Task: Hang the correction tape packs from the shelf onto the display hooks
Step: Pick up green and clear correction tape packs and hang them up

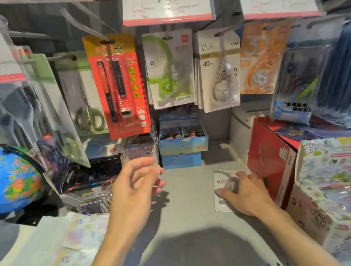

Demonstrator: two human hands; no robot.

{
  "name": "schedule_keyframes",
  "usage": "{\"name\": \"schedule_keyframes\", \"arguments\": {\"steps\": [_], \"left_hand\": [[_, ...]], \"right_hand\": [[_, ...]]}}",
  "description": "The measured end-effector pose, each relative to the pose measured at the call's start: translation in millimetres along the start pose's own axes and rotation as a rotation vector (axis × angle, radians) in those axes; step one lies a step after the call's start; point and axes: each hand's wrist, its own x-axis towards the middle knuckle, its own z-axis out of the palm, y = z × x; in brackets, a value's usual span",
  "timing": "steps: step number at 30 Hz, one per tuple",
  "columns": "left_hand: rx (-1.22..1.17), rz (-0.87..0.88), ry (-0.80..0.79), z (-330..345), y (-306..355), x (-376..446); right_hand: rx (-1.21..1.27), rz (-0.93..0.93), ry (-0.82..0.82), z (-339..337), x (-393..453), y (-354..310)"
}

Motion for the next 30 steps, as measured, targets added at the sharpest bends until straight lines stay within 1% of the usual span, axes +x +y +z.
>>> {"name": "schedule_keyframes", "arguments": {"steps": [2, 7, 14, 17, 20, 22, 25, 28, 30], "left_hand": [[0.012, -0.019, 0.000, -1.2, -1.6, -1.9], [0.028, -0.056, -0.005, -3.4, -4.1, -5.4], [0.068, -0.105, -0.031, -3.2, -6.1, -8.1], [0.087, -0.122, -0.019, -1.2, -4.6, -7.1], [0.120, -0.141, -0.019, -0.7, -3.4, -2.3], [0.181, -0.160, -0.047, 1.6, -3.9, 0.4], [0.236, -0.204, -0.085, 11.1, -6.0, 4.1], [0.188, -0.277, -0.135, 20.1, -3.5, 12.7], [0.109, -0.292, -0.147, 23.6, 1.6, 18.8]], "right_hand": [[-0.029, 0.015, -0.013, 2.0, -0.9, 1.0], [-0.031, -0.019, -0.018, -0.1, -8.4, -4.3], [-0.011, -0.011, -0.036, 5.7, -10.8, -12.8], [0.016, -0.027, -0.065, 3.3, -10.1, -14.3], [0.080, -0.116, -0.044, -3.2, -11.5, -10.9], [0.194, -0.199, -0.013, -10.7, -14.0, -9.2], [0.389, -0.350, -0.011, -23.9, -22.2, -12.8], [0.528, -0.471, -0.069, -35.3, -33.5, -26.7], [0.534, -0.548, -0.059, -41.5, -40.0, -38.8]]}}
